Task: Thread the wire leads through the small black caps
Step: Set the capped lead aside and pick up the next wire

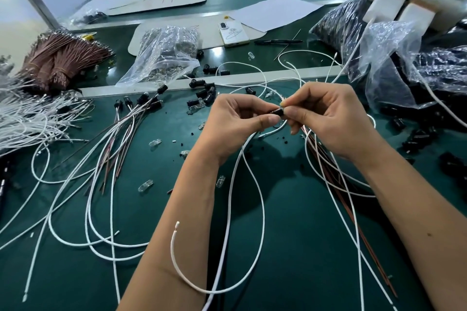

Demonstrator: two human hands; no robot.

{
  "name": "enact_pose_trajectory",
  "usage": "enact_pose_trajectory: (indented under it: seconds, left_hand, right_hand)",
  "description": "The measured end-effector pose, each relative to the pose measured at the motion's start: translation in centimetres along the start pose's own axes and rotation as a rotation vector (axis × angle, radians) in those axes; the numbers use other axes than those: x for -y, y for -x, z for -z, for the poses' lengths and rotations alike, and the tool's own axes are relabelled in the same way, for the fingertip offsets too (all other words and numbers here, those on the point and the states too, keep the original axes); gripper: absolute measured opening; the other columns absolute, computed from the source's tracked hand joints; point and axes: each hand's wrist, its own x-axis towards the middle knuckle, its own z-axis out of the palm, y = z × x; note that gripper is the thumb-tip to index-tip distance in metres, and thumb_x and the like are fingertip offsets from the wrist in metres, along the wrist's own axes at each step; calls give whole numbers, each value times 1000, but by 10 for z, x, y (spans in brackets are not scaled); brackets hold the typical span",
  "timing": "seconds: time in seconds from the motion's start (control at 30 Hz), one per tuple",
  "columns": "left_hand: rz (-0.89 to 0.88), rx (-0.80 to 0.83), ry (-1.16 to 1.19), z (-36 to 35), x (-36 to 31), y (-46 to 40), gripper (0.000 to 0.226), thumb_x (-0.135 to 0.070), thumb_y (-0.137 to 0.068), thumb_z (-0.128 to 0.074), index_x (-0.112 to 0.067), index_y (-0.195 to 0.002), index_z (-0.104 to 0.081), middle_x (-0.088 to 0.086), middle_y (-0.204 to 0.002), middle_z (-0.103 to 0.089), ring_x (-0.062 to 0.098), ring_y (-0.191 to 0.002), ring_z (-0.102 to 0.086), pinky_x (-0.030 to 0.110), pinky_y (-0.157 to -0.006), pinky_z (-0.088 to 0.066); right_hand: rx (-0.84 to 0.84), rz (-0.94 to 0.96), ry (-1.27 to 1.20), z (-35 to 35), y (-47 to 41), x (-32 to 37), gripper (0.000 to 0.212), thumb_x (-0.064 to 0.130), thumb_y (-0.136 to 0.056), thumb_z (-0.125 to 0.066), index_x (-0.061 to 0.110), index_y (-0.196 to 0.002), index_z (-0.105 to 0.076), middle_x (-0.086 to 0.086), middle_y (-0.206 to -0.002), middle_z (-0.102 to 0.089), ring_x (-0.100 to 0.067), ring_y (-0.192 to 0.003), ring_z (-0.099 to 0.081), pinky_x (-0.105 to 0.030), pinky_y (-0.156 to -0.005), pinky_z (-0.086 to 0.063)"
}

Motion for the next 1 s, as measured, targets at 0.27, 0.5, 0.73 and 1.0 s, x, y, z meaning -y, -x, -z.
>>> enact_pose_trajectory:
  seconds: [0.27, 0.5, 0.73, 1.0]
  left_hand:
    - [-21, -34, 25, -6, -3, -1, 14, 2, -82, -78, -5, -94, -77, 9, -84, -76, 16, -76, -66, 24, -75, -55]
    - [1, -33, -14, -6, -3, 1, 15, 0, -78, -82, -9, -89, -79, 27, -89, -73, 29, -80, -61, 49, -79, -53]
    - [-8, -66, -56, -7, -1, 0, 19, 6, -78, -79, -3, -95, -76, 32, -94, -71, 32, -85, -65, 61, -88, -51]
    - [-6, -107, -98, -6, -1, -1, 23, 6, -77, -81, -3, -97, -76, 21, -94, -76, 24, -84, -71, 52, -93, -57]
  right_hand:
    - [-29, -22, -133, 0, -2, 2, 5, -2, -91, -71, 0, -95, -70, -6, -72, -72, -18, -62, -66, -28, -61, -57]
    - [30, -29, -78, 4, -1, 0, 5, -5, -91, -71, -4, -95, -69, -6, -70, -70, -18, -60, -64, -26, -61, -56]
    - [-18, -2, 26, 0, -1, -1, 5, -1, -91, -74, 1, -95, -72, -5, -71, -71, -17, -58, -66, -23, -61, -54]
    - [-133, 115, 149, 1, -2, 2, 4, 16, -94, -76, 14, -97, -74, -1, -76, -72, -23, -57, -67, -31, -57, -57]
